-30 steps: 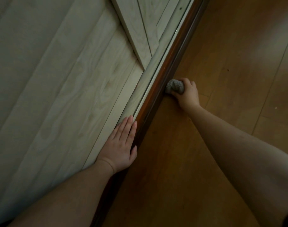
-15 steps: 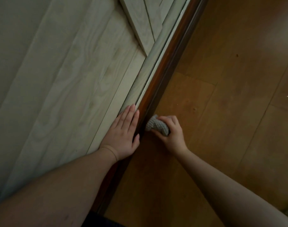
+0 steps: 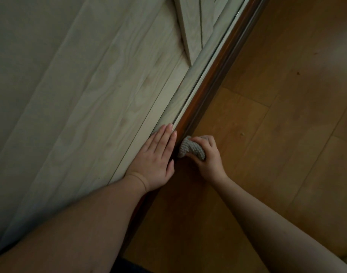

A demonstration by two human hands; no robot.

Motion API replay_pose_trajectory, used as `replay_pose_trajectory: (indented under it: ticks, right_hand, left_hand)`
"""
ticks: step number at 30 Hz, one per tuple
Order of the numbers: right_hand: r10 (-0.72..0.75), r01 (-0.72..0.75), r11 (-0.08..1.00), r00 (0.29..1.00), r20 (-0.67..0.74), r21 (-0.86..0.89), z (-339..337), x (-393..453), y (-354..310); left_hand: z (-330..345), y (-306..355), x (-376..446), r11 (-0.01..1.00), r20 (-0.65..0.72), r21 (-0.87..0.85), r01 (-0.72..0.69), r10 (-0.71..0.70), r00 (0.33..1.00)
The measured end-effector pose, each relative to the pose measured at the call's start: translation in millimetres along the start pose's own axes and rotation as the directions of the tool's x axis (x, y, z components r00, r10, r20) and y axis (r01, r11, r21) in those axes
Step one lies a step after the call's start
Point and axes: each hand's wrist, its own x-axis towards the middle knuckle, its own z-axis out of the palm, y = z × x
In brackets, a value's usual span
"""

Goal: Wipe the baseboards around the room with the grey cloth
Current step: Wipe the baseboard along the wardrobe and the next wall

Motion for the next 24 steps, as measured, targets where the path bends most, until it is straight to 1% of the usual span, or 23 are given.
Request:
replay_pose_trajectory:
  ticks: [2, 3, 6, 10, 12, 16, 19, 24]
  right_hand:
    - [0.005, -0.005, 1.0, 1.0, 0.0, 0.014, -2.7, 3.5, -0.5]
    - [0.029, -0.028, 0.999, 0.999, -0.022, 0.046, -5.1, 7.3, -2.7]
    - [0.163, -0.137, 0.974, 0.976, -0.143, 0.179, -18.9, 30.8, -10.6]
    - [0.337, -0.267, 0.915, 0.919, -0.207, 0.304, -58.3, 83.9, -14.3]
    - [0.357, -0.288, 0.914, 0.905, -0.23, 0.285, -80.1, 114.8, -13.4]
    - [0.343, -0.292, 0.933, 0.899, -0.271, 0.212, -113.9, 161.1, -13.3]
    - [0.334, -0.295, 0.941, 0.893, -0.301, 0.169, -135.9, 184.7, -14.6]
    - [0.338, -0.326, 0.941, 0.889, -0.308, 0.093, -156.6, 203.7, -23.0]
  left_hand:
    - [0.6, 0.3, -0.1, 1.0, -0.012, -0.007, 0.0, -0.001, 1.0]
    - [1.1, 0.1, -0.2, 1.0, -0.014, -0.011, -0.001, 0.0, 1.0]
    - [3.1, -0.5, -1.0, 1.0, -0.014, -0.013, 0.004, -0.004, 1.0]
    - [5.4, 0.3, 0.3, 1.0, -0.007, -0.025, 0.002, -0.002, 1.0]
    - [6.0, -0.8, 0.1, 1.0, -0.005, -0.022, 0.003, -0.004, 1.0]
    - [10.0, -3.0, -3.5, 1.0, -0.005, -0.024, 0.005, -0.005, 1.0]
    - [11.7, -2.2, -2.5, 0.999, -0.002, -0.039, 0.002, -0.002, 1.0]
    - [7.0, -3.2, -2.6, 0.999, 0.005, -0.035, 0.007, -0.007, 1.0]
